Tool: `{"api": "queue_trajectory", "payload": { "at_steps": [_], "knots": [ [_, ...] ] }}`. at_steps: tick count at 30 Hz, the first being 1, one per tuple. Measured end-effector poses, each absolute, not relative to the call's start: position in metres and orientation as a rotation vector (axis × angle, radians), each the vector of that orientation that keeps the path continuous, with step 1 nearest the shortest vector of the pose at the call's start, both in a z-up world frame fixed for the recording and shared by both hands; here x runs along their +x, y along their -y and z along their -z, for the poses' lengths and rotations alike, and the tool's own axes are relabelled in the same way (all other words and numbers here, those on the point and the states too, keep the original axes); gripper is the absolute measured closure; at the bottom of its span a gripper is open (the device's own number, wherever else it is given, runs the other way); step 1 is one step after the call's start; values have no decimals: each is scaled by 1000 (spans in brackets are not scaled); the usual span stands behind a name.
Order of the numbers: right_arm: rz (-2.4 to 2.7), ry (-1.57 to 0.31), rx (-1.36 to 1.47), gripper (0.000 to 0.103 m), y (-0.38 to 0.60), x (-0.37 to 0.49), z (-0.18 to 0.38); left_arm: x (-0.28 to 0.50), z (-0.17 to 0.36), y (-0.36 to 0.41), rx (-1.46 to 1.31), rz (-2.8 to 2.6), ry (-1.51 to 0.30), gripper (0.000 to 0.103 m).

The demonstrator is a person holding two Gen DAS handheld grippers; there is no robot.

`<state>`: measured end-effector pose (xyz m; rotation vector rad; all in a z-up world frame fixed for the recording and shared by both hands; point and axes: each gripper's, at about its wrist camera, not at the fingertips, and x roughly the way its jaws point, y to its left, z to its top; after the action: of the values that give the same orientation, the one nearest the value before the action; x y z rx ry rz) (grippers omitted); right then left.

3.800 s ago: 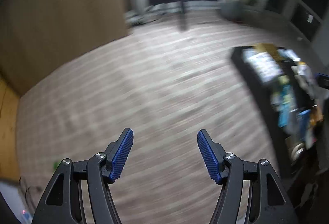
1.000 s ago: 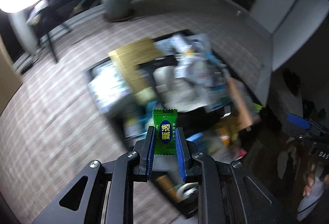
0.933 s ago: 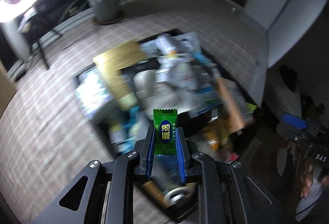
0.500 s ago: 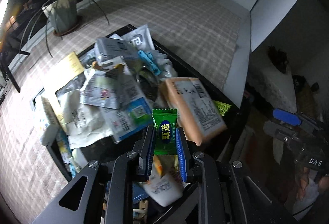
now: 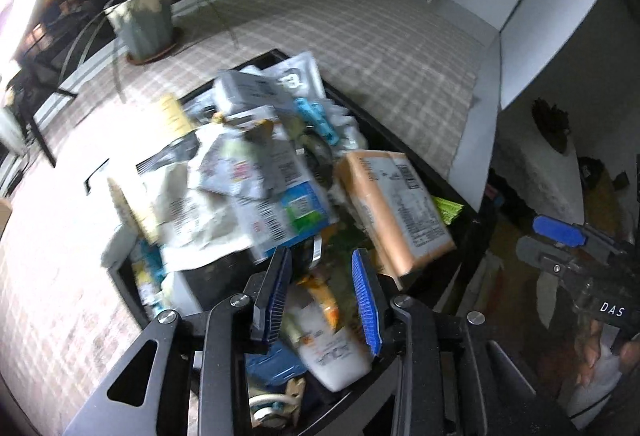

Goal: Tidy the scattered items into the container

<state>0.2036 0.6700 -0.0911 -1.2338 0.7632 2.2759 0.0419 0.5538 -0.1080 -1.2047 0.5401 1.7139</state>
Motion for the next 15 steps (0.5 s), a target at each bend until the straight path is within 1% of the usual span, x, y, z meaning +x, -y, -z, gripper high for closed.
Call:
{"api": "queue_trajectory", "payload": {
  "at_steps": [6,15],
  "knots": [
    [-2332,-728,-1262,43,-652,179,84,17,101,-507,-1237,-1820,-488,64],
    [-2467,-621,-1336,43,-589,120,71,-23,83,-394,-1253,-2056,-395,55]
  ]
}}
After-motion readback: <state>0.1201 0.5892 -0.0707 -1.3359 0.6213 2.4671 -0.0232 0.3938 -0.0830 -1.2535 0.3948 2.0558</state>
